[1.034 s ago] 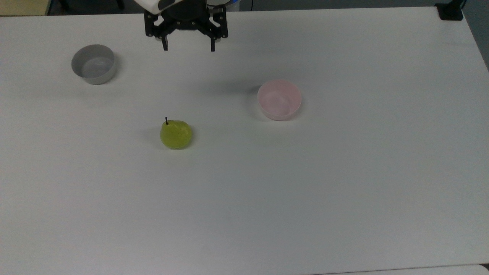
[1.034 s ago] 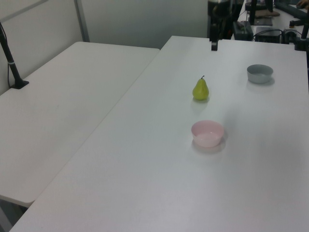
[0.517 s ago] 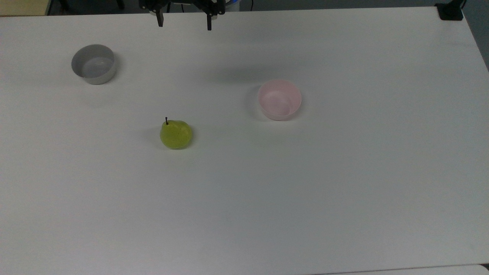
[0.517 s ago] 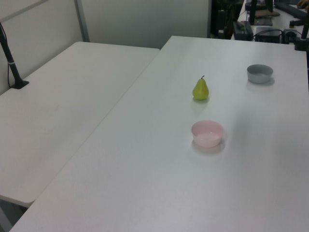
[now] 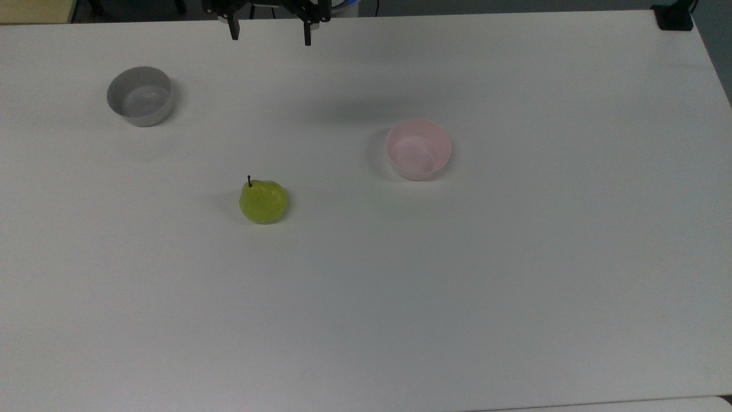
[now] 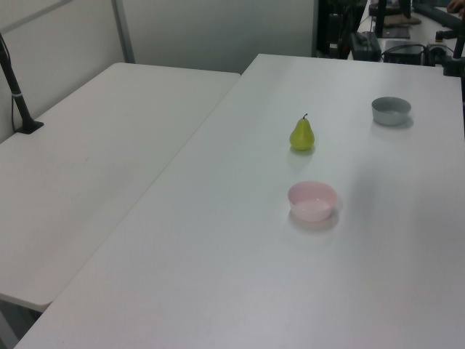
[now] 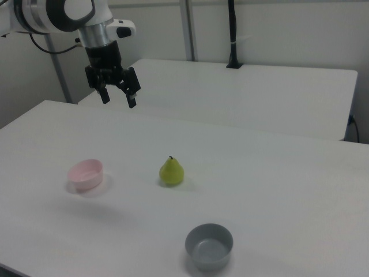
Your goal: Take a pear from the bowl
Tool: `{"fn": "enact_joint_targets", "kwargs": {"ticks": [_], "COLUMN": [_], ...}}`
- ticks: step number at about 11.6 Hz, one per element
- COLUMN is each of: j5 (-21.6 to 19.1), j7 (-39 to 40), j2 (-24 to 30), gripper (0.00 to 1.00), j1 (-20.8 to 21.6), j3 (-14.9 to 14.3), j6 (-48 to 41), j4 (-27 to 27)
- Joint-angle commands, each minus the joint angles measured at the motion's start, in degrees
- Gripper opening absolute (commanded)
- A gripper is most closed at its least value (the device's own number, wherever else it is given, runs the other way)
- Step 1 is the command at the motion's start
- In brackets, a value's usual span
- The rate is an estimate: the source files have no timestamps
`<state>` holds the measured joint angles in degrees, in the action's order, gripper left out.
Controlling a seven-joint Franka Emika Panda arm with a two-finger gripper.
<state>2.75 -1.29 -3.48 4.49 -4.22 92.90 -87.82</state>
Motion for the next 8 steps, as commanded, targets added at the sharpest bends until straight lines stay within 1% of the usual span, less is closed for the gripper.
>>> {"fn": "enact_joint_targets", "kwargs": {"ticks": [1,8], "j5": [-0.3,-0.7], "j7": [0.1,0.0], "j2": [1.5,1.5], "gripper": [1.00,1.00], "j1": [-0.7,-0.6], "j3": [1.1,1.1], "j6": [-1.1,-2.5], "j4": [-1.5,-1.5]}}
